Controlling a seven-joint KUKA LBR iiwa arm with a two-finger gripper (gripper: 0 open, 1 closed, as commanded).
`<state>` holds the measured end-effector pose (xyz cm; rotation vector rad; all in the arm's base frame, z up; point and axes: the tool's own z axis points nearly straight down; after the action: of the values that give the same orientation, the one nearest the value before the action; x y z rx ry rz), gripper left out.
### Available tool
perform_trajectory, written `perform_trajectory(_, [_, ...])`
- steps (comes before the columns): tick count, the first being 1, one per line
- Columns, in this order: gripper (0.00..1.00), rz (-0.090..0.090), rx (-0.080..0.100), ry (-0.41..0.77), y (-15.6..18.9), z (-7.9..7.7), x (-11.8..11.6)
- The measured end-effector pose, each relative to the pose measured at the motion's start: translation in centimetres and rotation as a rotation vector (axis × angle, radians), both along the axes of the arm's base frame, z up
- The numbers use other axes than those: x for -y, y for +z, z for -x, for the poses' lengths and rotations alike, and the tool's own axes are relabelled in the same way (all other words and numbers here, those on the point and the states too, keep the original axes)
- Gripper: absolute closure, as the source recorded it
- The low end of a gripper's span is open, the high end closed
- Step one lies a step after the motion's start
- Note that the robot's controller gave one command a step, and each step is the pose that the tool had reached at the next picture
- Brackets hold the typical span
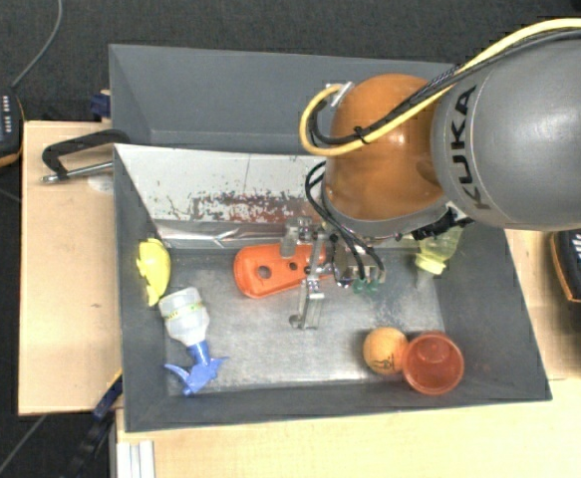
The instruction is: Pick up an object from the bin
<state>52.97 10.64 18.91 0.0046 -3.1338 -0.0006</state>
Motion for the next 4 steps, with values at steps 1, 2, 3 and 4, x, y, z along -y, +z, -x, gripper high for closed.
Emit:
perform_trajectory(1, [0.0,-0.001,0.009,-0.002,0.5,-0.2,0.1])
perform_trajectory(2, [0.0,-0.001,0.01,0.0,0.4,-0.2,0.1])
perform_trajectory(3, [0.0,-0.002,0.01,0.205,-4.0,-1.7,0.3])
perform_trajectory(4, [0.0,-0.003,0.008,0.343,-5.4,-2.1,1.0])
